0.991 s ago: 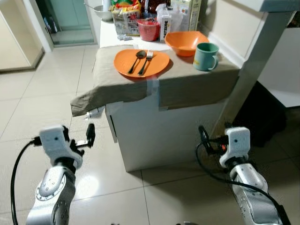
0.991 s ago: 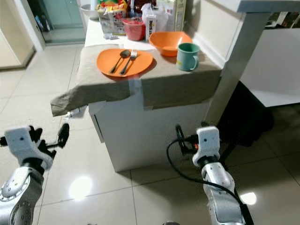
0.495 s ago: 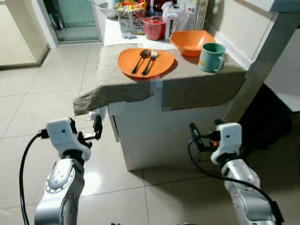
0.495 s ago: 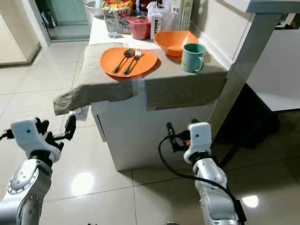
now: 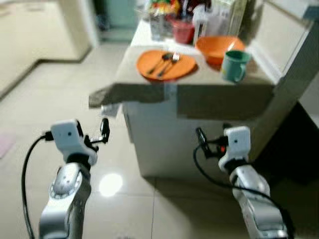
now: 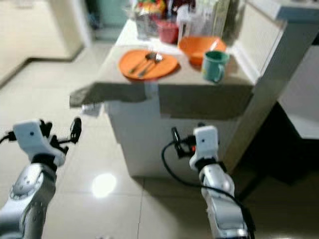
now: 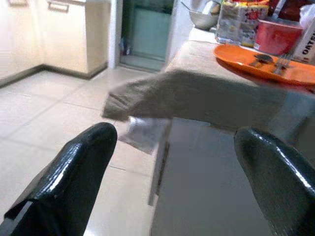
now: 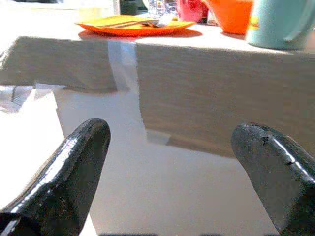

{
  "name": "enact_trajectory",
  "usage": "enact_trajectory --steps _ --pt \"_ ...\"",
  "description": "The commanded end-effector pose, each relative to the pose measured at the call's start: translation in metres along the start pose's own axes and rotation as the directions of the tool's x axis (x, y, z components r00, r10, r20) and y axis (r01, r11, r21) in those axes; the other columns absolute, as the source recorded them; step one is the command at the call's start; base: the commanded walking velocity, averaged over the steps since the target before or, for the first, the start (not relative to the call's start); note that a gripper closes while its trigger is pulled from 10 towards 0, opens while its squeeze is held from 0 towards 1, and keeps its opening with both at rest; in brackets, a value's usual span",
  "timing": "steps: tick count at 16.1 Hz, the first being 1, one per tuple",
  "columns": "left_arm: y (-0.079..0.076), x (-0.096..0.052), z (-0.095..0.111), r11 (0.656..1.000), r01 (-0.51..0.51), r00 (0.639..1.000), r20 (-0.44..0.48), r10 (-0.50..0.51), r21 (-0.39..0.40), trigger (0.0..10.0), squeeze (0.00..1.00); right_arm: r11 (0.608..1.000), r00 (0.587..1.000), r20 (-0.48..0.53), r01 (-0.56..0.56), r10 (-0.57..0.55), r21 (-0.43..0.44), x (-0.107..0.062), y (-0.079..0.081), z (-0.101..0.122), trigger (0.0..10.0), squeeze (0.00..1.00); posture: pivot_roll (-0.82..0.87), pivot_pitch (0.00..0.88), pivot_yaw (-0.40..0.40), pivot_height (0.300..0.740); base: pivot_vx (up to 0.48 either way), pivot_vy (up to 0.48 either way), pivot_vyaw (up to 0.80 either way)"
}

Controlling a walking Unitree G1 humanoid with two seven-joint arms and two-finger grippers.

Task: Setting the table

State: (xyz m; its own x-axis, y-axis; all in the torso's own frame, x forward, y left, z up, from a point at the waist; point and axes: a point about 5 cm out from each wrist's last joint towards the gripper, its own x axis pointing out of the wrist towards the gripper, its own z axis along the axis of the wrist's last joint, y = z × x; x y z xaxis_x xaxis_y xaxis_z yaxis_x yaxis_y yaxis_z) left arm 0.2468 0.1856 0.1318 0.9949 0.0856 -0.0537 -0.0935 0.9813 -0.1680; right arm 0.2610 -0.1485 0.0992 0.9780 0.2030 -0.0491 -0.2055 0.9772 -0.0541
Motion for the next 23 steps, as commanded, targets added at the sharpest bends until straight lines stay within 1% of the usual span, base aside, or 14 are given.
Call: enact_trajectory --steps 1,5,7,9,10,11,13,17,18,20,21,22,23 --pt "-0.005 0.004 0.002 1.000 0.013 1.000 -0.003 -0.013 0.008 10.0 0.00 1.000 1.000 0.005 0.023 -0.023 -0.010 -0.002 -0.005 0.002 10.0 0.00 -0.14 0.000 0.077 0.740 0.000 -0.439 0.00" --pt "-0.009 0.013 0.005 0.999 0.036 0.999 0.014 -0.036 -0.002 10.0 0.00 1.000 1.000 0.011 0.024 -0.024 -0.016 0.002 -0.005 0.002 10.0 0.00 -0.15 0.000 0.078 0.740 0.000 -0.427 0.00" --pt "-0.011 0.017 0.008 0.999 0.045 0.999 0.031 -0.045 0.018 10.0 0.00 1.000 1.000 0.013 0.023 -0.023 -0.018 0.003 -0.004 0.001 10.0 0.00 -0.15 0.000 0.079 0.740 0.189 0.000 0.00" --pt "-0.013 0.020 0.008 0.998 0.068 0.997 0.021 -0.068 0.009 10.0 0.00 0.999 0.999 0.032 0.029 -0.028 -0.027 0.004 -0.003 0.004 10.0 0.00 -0.15 0.000 0.079 0.740 0.000 0.000 0.00" --pt "-0.014 0.021 0.009 0.998 0.069 0.997 0.025 -0.069 0.011 10.0 0.00 0.998 0.998 0.047 0.049 -0.048 -0.034 0.007 -0.005 0.007 10.0 0.00 -0.15 0.000 0.080 0.740 0.000 0.000 0.00" --pt "-0.015 0.023 0.010 0.997 0.072 0.997 0.032 -0.072 0.008 10.0 0.00 0.996 0.994 0.066 0.084 -0.082 -0.037 0.014 -0.008 0.013 10.0 0.00 -0.15 0.000 0.079 0.740 0.000 0.000 0.00" --pt "-0.016 0.027 0.012 0.997 0.075 0.996 0.040 -0.076 0.020 10.0 0.00 0.993 0.989 0.095 0.115 -0.112 -0.025 0.025 -0.010 0.020 10.0 0.00 -0.15 0.000 0.081 0.740 0.000 0.000 0.00" --pt "-0.020 0.029 0.014 0.995 0.091 0.994 0.052 -0.093 0.030 10.0 0.00 0.995 0.988 0.115 0.100 -0.098 -0.016 0.037 -0.005 0.025 10.0 0.00 -0.14 0.000 0.081 0.740 0.000 0.000 0.00" --pt "-0.022 0.030 0.017 0.994 0.098 0.993 0.067 -0.101 0.053 10.0 0.00 0.994 0.988 0.118 0.106 -0.104 -0.013 0.042 -0.006 0.026 10.0 0.00 -0.14 0.000 0.081 0.740 0.000 0.000 0.00" --pt "-0.027 0.029 0.020 0.989 0.123 0.988 0.084 -0.130 0.088 10.0 0.00 0.994 0.987 0.126 0.107 -0.104 -0.013 0.045 -0.005 0.028 10.0 0.00 -0.14 0.000 0.078 0.740 0.000 0.000 0.00" --pt "-0.028 0.029 0.020 0.987 0.128 0.987 0.085 -0.136 0.096 10.0 0.00 0.994 0.987 0.127 0.105 -0.102 -0.014 0.045 -0.005 0.027 10.0 0.00 -0.14 0.000 0.078 0.740 0.000 0.000 0.00" --pt "-0.029 0.028 0.020 0.987 0.139 0.985 0.089 -0.147 0.085 10.0 0.00 0.994 0.987 0.126 0.104 -0.101 -0.015 0.046 -0.004 0.027 10.0 0.00 -0.13 0.000 0.080 0.740 0.255 0.000 0.00" --pt "-0.030 0.029 0.020 0.986 0.141 0.985 0.085 -0.149 0.093 10.0 0.00 0.995 0.987 0.127 0.103 -0.101 -0.014 0.047 -0.004 0.027 10.0 0.00 -0.13 0.000 0.080 0.740 0.442 0.000 0.00"
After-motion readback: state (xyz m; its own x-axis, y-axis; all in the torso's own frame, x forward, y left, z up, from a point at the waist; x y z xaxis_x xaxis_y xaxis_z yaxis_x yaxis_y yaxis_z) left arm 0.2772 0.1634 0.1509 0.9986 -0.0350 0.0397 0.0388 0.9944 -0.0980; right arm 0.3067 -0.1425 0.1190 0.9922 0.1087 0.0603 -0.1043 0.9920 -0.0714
